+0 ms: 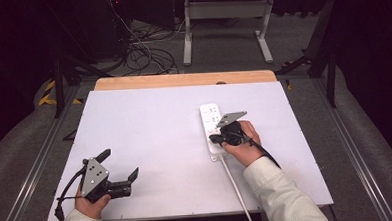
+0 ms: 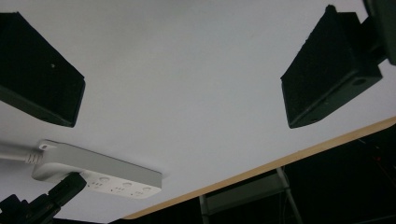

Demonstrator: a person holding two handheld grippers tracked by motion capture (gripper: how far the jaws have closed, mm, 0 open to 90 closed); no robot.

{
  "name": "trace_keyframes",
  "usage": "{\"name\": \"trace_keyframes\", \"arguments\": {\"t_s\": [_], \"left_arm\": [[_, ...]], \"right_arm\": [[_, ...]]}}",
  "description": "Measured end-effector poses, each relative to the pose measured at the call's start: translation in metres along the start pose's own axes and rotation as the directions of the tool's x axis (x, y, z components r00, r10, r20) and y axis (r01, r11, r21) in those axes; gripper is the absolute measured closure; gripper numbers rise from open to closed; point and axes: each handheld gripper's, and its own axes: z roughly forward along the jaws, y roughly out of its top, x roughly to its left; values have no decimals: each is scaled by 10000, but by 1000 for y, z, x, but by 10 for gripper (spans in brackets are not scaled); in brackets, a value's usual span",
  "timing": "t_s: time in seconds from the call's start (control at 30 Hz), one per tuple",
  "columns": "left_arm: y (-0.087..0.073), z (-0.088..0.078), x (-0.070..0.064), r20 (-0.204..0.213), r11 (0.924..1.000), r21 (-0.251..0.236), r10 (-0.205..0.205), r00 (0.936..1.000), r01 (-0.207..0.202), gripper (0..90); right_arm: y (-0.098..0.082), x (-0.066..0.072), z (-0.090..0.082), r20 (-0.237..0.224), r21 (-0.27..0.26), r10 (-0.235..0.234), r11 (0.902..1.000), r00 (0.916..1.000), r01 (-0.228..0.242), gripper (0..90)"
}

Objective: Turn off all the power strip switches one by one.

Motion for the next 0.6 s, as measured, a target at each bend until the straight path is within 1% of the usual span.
{"name": "trace_keyframes", "arguments": {"t_s": [0.17, 0.3, 0.6], "left_arm": [[0, 0, 0, -6, 10000, -2, 19, 10000, -19, 2], [0, 0, 0, -4, 10000, -1, 12, 10000, -12, 2], [0, 0, 0, 4, 10000, -7, 15, 10000, -15, 2]], "right_arm": [[2, 1, 0, 92, 138, -45, 9999, 9999, 44, 900], [2, 0, 0, 17, 198, 4, 9998, 10000, -4, 900], [3, 1, 1, 121, 341, 86, 9994, 9999, -91, 900]]}}
